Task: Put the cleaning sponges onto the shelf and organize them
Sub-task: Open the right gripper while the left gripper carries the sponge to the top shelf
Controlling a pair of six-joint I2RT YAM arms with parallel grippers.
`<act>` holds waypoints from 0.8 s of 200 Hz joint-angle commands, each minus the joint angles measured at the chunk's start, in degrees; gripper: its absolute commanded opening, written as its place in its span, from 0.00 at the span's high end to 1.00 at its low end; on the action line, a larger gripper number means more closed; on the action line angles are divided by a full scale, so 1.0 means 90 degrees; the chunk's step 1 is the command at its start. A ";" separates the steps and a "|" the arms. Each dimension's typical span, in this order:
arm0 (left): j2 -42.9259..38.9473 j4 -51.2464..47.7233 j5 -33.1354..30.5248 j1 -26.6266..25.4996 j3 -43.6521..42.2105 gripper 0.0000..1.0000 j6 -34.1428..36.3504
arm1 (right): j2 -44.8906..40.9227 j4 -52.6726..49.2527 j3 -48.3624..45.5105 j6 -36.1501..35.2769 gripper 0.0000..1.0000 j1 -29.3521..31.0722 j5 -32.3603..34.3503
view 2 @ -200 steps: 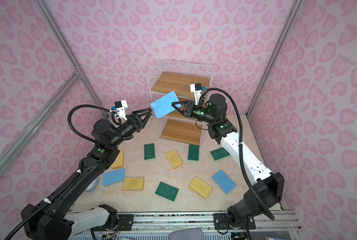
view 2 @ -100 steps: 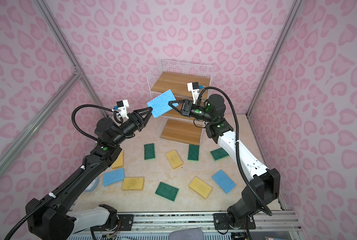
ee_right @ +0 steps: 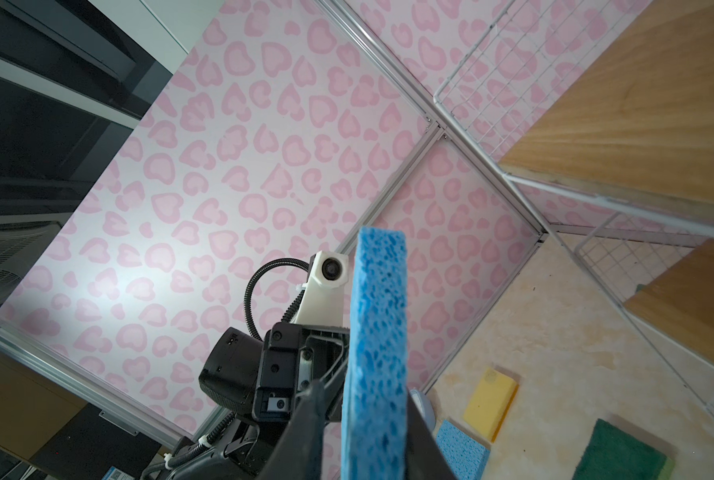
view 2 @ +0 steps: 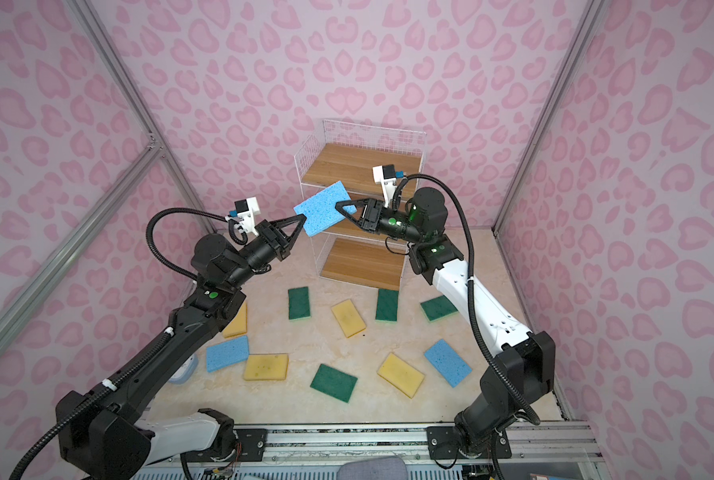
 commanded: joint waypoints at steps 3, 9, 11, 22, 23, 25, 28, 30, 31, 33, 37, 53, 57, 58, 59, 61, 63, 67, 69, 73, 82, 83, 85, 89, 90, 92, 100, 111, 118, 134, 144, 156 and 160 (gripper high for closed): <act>-0.0110 0.0200 -0.0072 0.0017 0.0091 0.96 -0.0126 | -0.0010 -0.0096 0.0051 -0.0294 0.50 0.0013 0.0109; -0.0152 0.0165 -0.0179 0.0029 0.0085 0.96 -0.0165 | -0.0041 -0.0208 0.0043 -0.0410 0.45 0.0004 0.0173; -0.0163 0.0145 -0.0211 0.0037 0.0072 0.96 -0.0185 | -0.0063 -0.0242 0.0042 -0.0449 0.44 0.0008 0.0211; -0.0246 0.0007 -0.0423 0.0067 0.0076 0.96 -0.0262 | -0.0183 -0.0495 0.0032 -0.0701 0.38 0.0013 0.0412; -0.0255 -0.0004 -0.0448 0.0073 0.0082 0.96 -0.0266 | -0.0183 -0.0495 0.0032 -0.0701 0.38 0.0013 0.0412; -0.0266 -0.0032 -0.0484 0.0077 0.0079 0.96 -0.0278 | -0.0204 -0.0541 0.0039 -0.0739 0.37 0.0013 0.0446; -0.0280 -0.0072 -0.0543 0.0085 0.0091 0.96 -0.0295 | -0.0236 -0.0610 0.0033 -0.0822 0.36 0.0011 0.0506; -0.0292 -0.0092 -0.0583 0.0087 0.0096 0.96 -0.0303 | -0.0272 -0.0685 0.0024 -0.0888 0.34 0.0012 0.0551; -0.0302 -0.0102 -0.0601 0.0093 0.0096 0.96 -0.0311 | -0.0287 -0.0697 0.0028 -0.0913 0.33 0.0012 0.0569; -0.0308 -0.0122 -0.0634 0.0096 0.0114 0.96 -0.0321 | -0.0312 -0.0750 0.0036 -0.0960 0.32 0.0013 0.0603; -0.0320 -0.0156 -0.0710 0.0105 0.0140 0.96 -0.0336 | -0.0362 -0.0836 0.0032 -0.1044 0.31 0.0013 0.0658; -0.0314 -0.0358 -0.0971 0.0117 0.0355 0.96 -0.0367 | -0.0550 -0.1118 0.0022 -0.1302 0.28 0.0003 0.0852; -0.0291 -0.0399 -0.1029 0.0117 0.0426 0.96 -0.0377 | -0.0587 -0.1185 0.0014 -0.1353 0.27 -0.0002 0.0898; -0.0282 -0.0412 -0.1044 0.0117 0.0452 0.96 -0.0377 | -0.0601 -0.1201 0.0013 -0.1369 0.27 -0.0004 0.0909; -0.0278 -0.0423 -0.1056 0.0117 0.0470 0.96 -0.0382 | -0.0612 -0.1224 0.0013 -0.1378 0.27 -0.0005 0.0924; -0.0258 -0.0459 -0.1085 0.0117 0.0505 0.96 -0.0383 | -0.0628 -0.1260 0.0017 -0.1406 0.27 -0.0006 0.0948; -0.0240 -0.0482 -0.1104 0.0117 0.0548 0.96 -0.0391 | -0.0654 -0.1296 0.0013 -0.1437 0.27 -0.0009 0.0971; -0.0196 -0.0549 -0.1147 0.0117 0.0642 0.96 -0.0404 | -0.0698 -0.1378 0.0012 -0.1489 0.27 -0.0016 0.1025; -0.0171 -0.0590 -0.1171 0.0117 0.0663 0.96 -0.0413 | -0.0718 -0.1428 0.0012 -0.1527 0.27 -0.0016 0.1046; -0.0123 -0.0662 -0.1217 0.0115 0.0760 0.96 -0.0439 | -0.0754 -0.1517 0.0012 -0.1601 0.27 -0.0017 0.1103; 0.0014 -0.0822 -0.1312 0.0117 0.0975 0.96 -0.0487 | -0.0854 -0.1760 0.0012 -0.1766 0.27 -0.0024 0.1266; 0.0026 -0.0833 -0.1322 0.0117 0.1000 0.96 -0.0486 | -0.0871 -0.1791 0.0012 -0.1791 0.27 -0.0025 0.1293; 0.0060 -0.0874 -0.1349 0.0117 0.1048 0.96 -0.0495 | -0.0898 -0.1846 0.0012 -0.1834 0.27 -0.0026 0.1338; 0.0134 -0.0932 -0.1382 0.0117 0.1156 0.96 -0.0517 | -0.0952 -0.1974 0.0012 -0.1930 0.28 -0.0028 0.1430; 0.0150 -0.0952 -0.1391 0.0117 0.1188 0.96 -0.0520 | -0.0964 -0.2001 0.0007 -0.1956 0.28 -0.0027 0.1443; 0.0177 -0.0989 -0.1403 0.0115 0.1237 0.96 -0.0528 | -0.0989 -0.2070 0.0003 -0.2012 0.28 -0.0034 0.1507; 0.0324 -0.1120 -0.1475 0.0117 0.1457 0.97 -0.0537 | -0.1104 -0.2323 0.0002 -0.2214 0.28 -0.0027 0.1707; 0.0523 -0.1354 -0.1608 0.0099 0.1878 0.98 -0.0576 | -0.1285 -0.2575 -0.0040 -0.2452 0.29 -0.0031 0.1954; 0.0653 -0.1603 -0.1745 0.0081 0.2125 0.98 -0.0582 | -0.1391 -0.2695 -0.0081 -0.2549 0.29 -0.0051 0.2068; 0.0916 -0.2183 -0.2129 -0.0037 0.2686 0.98 -0.0467 | -0.1599 -0.2783 -0.0215 -0.2646 0.30 -0.0128 0.2195; 0.1072 -0.2423 -0.2390 -0.0112 0.2998 0.98 -0.0417 | -0.1709 -0.2799 -0.0299 -0.2661 0.30 -0.0185 0.2233; 0.1267 -0.2623 -0.2654 -0.0198 0.3308 0.98 -0.0416 | -0.1816 -0.2807 -0.0369 -0.2663 0.31 -0.0254 0.2274; 0.1346 -0.2683 -0.2724 -0.0225 0.3422 0.98 -0.0420 | -0.1847 -0.2805 -0.0369 -0.2668 0.31 -0.0266 0.2282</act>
